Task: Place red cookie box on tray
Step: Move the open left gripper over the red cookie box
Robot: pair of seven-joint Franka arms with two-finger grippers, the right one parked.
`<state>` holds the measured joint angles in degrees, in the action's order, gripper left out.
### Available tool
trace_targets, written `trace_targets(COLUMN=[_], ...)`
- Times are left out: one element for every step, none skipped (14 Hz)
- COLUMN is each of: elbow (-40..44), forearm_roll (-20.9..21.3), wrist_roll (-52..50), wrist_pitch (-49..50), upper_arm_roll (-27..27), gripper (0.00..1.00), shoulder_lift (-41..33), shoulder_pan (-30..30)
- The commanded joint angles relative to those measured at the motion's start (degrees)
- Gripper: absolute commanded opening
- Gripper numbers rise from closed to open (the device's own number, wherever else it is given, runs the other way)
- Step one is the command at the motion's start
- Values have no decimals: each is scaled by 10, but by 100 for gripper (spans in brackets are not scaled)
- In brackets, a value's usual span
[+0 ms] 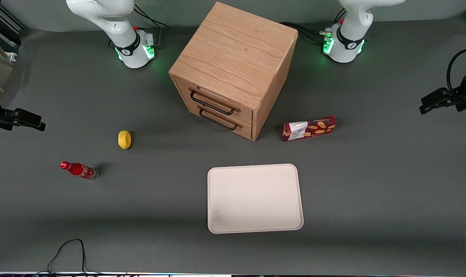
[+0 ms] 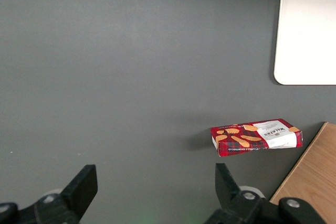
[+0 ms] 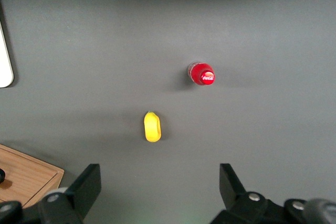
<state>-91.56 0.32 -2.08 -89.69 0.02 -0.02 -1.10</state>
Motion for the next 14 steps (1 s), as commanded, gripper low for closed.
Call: trace_targets(elbow=[17, 18, 22, 35, 45, 54, 58, 59, 59, 59, 59, 58, 58, 55], forearm_roll=[-16, -19, -20, -19, -17, -14, -14, -15, -12, -10, -10, -10, -10, -10], wrist_roll=[2, -7, -33, -86, -134, -171, -199, -220, -236, -241, -231, -212, -154, -91], wrist_pitch=[16, 21, 29, 33, 33, 33, 33, 32, 32, 32, 34, 34, 36, 40], upper_arm_roll=[-10, -31, -58, -85, -119, -153, -175, -191, -207, -215, -220, -221, -221, -219], gripper=[100, 100, 100, 100, 100, 100, 100, 100, 100, 100, 100, 100, 100, 100], shoulder_lift=[-1, -4, -5, -4, -1, 2, 4, 5, 6, 12, 14, 21, 27, 28], shoulder_pan=[6, 10, 12, 14, 15, 15, 15, 15, 18, 19, 19, 20, 20, 16])
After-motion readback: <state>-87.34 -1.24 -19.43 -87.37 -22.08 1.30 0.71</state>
